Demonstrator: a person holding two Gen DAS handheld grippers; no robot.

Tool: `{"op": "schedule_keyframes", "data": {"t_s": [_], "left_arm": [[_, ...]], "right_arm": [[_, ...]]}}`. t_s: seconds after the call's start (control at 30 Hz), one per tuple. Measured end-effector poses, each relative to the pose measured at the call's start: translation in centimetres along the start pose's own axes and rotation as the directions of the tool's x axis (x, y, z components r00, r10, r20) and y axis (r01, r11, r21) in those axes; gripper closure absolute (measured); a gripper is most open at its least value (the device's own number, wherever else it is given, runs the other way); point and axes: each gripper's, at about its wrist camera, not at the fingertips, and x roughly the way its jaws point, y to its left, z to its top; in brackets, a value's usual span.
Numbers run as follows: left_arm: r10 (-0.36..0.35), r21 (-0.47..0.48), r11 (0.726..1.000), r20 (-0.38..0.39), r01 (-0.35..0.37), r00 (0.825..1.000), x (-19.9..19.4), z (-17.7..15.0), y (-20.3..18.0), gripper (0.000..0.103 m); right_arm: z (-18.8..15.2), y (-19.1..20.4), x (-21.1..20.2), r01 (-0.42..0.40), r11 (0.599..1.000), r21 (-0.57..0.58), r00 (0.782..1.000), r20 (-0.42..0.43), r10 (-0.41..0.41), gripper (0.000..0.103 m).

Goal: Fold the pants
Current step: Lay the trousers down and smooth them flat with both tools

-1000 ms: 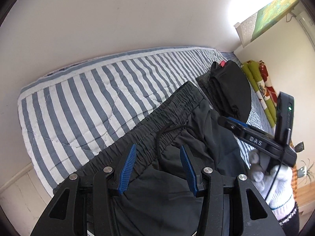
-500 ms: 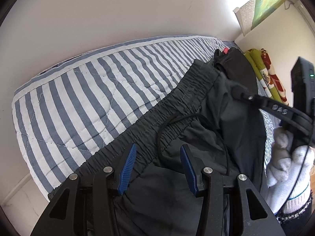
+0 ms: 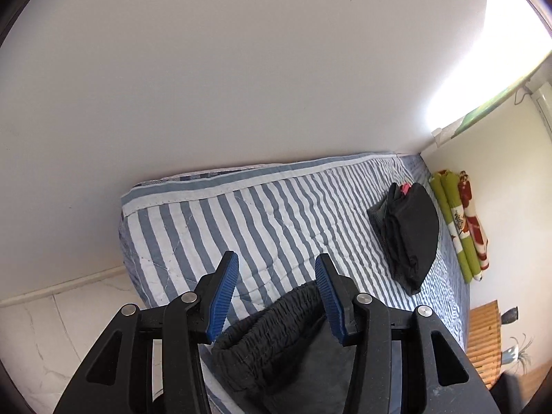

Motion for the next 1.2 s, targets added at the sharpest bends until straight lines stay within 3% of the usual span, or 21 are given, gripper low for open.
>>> {"op": "schedule_keyframes", "data": {"t_s": [0.1,0.2,0.27,0.33,0.43,0.57,0.77,0.9,0.93,1.07,1.1,1.2], "left_arm": [[-0.01,0.028,1.0,-0.015,0.01,1.0,-0.3,-0.1,0.1,0.053],[-0.015,0.097,0.995,-0.047,0.019,0.999,-0.5,-1.0,-0.3,0.053],[-0.017,0.148,0.989,-0.073,0.028,0.997,-0.7,-2.3,-0.8,0.053],[-0.035,0.184,0.981,-0.113,0.056,0.993,-0.6,-3.9,-1.3,0.053],[-0.05,0.238,0.967,-0.177,0.092,0.983,-0.7,-6.3,-2.1,0.053],[0.037,0.353,0.935,-0.181,0.03,0.983,-1.1,-9.4,-2.7,0.049],[0.042,0.332,0.943,-0.198,0.027,0.979,-2.7,-11.4,-0.3,0.041],[-0.004,0.247,0.967,-0.249,0.068,0.968,-1.1,-11.5,-0.1,0.041],[0.003,0.247,0.967,-0.244,0.059,0.97,-0.8,-11.5,-0.3,0.041],[0.057,0.303,0.953,-0.202,0.007,0.978,-0.5,-11.6,-2.1,0.045],[0.066,0.309,0.951,-0.193,-0.003,0.979,-0.7,-11.7,-2.3,0.047],[0.06,0.314,0.949,-0.176,-0.002,0.983,-1.2,-11.6,-2.6,0.056]], "right_arm": [[-4.8,1.9,4.9,0.012,1.0,-0.02,0.989,-0.15,-0.015,0.098],[-6.3,1.7,6.2,0.064,0.998,-0.01,0.983,-0.173,-0.064,0.095],[-6.7,1.6,4.6,0.051,0.999,0.02,0.99,-0.135,-0.047,0.088],[-7.5,1.8,2.2,0.022,0.998,0.064,0.996,-0.083,-0.017,0.072],[-8.7,2.5,-2.1,0.037,0.997,0.061,0.999,-0.02,-0.036,0.071],[-12.6,0.6,-7.9,0.162,0.986,0.046,0.987,-0.019,-0.161,0.071],[-21.2,-5.1,-14.1,0.361,0.918,0.163,0.93,-0.131,-0.342,0.07],[-24.9,-5.4,-15.2,0.459,0.885,0.084,0.882,-0.162,-0.442,0.062],[-25.2,-6.1,-14.9,0.467,0.881,0.08,0.877,-0.166,-0.45,0.061],[-26.5,-8.2,-13.2,0.41,0.909,0.076,0.899,-0.203,-0.388,0.059],[-26.5,-8.5,-12.3,0.415,0.909,0.049,0.892,-0.218,-0.396,0.058],[-27.4,-8.8,-10.6,0.48,0.876,-0.034,0.845,-0.25,-0.473,0.058]]}}
